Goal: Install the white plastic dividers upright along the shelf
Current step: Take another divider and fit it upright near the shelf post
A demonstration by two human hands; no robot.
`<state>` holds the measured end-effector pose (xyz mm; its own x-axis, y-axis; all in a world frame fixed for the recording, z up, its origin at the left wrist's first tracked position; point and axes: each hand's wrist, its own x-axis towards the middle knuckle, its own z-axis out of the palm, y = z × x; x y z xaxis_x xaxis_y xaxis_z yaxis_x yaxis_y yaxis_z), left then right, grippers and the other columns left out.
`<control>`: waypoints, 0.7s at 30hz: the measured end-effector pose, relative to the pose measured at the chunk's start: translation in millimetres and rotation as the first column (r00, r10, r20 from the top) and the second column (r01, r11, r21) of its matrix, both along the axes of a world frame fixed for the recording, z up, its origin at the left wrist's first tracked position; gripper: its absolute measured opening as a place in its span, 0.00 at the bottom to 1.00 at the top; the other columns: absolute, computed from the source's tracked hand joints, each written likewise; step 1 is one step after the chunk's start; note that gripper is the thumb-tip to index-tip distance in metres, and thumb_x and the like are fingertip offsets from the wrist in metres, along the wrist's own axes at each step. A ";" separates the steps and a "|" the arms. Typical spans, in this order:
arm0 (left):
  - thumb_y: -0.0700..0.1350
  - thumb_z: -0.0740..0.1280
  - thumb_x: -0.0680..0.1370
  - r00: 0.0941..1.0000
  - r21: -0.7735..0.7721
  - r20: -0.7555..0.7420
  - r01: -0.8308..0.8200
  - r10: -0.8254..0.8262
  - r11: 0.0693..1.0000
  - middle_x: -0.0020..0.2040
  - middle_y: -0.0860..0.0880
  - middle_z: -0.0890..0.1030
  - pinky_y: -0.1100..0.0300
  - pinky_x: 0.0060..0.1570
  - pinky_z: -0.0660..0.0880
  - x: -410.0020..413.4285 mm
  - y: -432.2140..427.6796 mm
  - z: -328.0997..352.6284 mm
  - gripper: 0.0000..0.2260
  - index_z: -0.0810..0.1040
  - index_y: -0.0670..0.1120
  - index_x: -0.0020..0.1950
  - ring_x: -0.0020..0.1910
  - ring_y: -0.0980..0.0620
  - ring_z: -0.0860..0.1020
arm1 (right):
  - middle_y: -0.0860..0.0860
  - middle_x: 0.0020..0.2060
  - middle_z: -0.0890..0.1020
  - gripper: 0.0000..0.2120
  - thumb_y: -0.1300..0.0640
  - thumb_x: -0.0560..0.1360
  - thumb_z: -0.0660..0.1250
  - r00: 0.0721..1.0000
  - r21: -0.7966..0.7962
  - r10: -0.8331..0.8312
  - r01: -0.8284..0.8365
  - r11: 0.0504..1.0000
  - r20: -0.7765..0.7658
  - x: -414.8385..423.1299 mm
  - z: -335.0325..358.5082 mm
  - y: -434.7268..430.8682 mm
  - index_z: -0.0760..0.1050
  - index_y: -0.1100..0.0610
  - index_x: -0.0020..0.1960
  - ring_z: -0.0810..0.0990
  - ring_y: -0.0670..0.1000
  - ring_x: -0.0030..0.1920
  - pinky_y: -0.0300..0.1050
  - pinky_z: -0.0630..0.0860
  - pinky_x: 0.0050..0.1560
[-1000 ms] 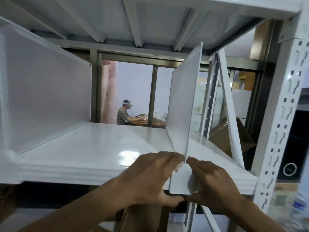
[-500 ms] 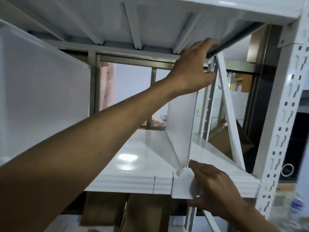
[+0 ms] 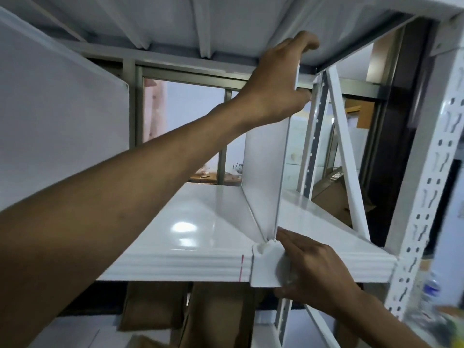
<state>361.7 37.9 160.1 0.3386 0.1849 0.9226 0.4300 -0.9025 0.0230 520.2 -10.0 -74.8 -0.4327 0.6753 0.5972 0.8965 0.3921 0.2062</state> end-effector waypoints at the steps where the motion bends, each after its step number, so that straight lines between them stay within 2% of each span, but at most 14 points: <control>1: 0.37 0.72 0.72 1.000 -0.004 0.005 0.002 -0.002 1.000 0.71 0.47 0.74 0.79 0.49 0.65 -2.1 1.3 -1.2 0.28 0.70 0.43 0.71 0.68 0.51 0.72 | 0.52 0.51 0.84 0.43 0.43 0.47 0.81 1.000 -0.003 -0.001 0.001 1.000 -0.002 -1.1 -1.6 0.4 0.78 0.59 0.58 0.83 0.52 0.48 0.41 0.79 0.44; 4: 0.37 0.71 0.72 1.000 -0.001 0.003 0.004 -0.004 1.000 0.70 0.46 0.75 0.72 0.54 0.67 -6.6 2.6 -5.0 0.27 0.71 0.42 0.70 0.68 0.51 0.73 | 0.52 0.49 0.84 0.44 0.45 0.45 0.81 1.000 -0.021 -0.009 0.009 1.000 0.000 -7.3 0.0 -1.2 0.77 0.59 0.59 0.83 0.52 0.45 0.40 0.79 0.41; 8: 0.36 0.70 0.71 1.000 0.000 0.008 -0.008 0.008 1.000 0.69 0.45 0.76 0.67 0.57 0.69 -8.1 3.6 -2.9 0.26 0.72 0.42 0.70 0.67 0.49 0.74 | 0.53 0.50 0.84 0.49 0.45 0.41 0.81 0.999 -0.011 -0.042 0.042 0.999 0.010 -11.9 3.2 -0.8 0.77 0.60 0.60 0.84 0.53 0.45 0.39 0.79 0.39; 15: 0.35 0.70 0.72 1.000 0.007 -0.004 -0.020 0.020 1.000 0.70 0.47 0.74 0.77 0.49 0.66 -11.7 4.1 0.6 0.27 0.71 0.43 0.71 0.67 0.51 0.73 | 0.50 0.47 0.85 0.48 0.39 0.42 0.79 0.996 -0.045 -0.082 0.083 0.996 0.023 -17.8 8.1 -4.4 0.77 0.58 0.58 0.84 0.49 0.41 0.36 0.78 0.36; 18: 0.35 0.70 0.71 1.000 -0.002 -0.009 -0.013 0.013 1.000 0.70 0.47 0.74 0.83 0.46 0.64 -11.0 4.8 -0.7 0.27 0.71 0.43 0.71 0.67 0.51 0.73 | 0.49 0.46 0.85 0.46 0.39 0.42 0.79 0.998 0.001 -0.064 0.064 0.998 0.024 -20.1 7.4 -6.9 0.76 0.57 0.57 0.83 0.49 0.39 0.36 0.77 0.33; 21: 0.35 0.70 0.72 1.000 -0.006 -0.007 -0.010 0.010 1.000 0.70 0.47 0.74 0.84 0.45 0.63 -11.9 5.1 0.0 0.28 0.70 0.44 0.71 0.66 0.52 0.73 | 0.49 0.43 0.85 0.44 0.38 0.42 0.78 0.998 0.048 -0.058 0.056 0.997 0.040 -23.0 9.1 -8.5 0.75 0.56 0.54 0.82 0.48 0.37 0.35 0.75 0.30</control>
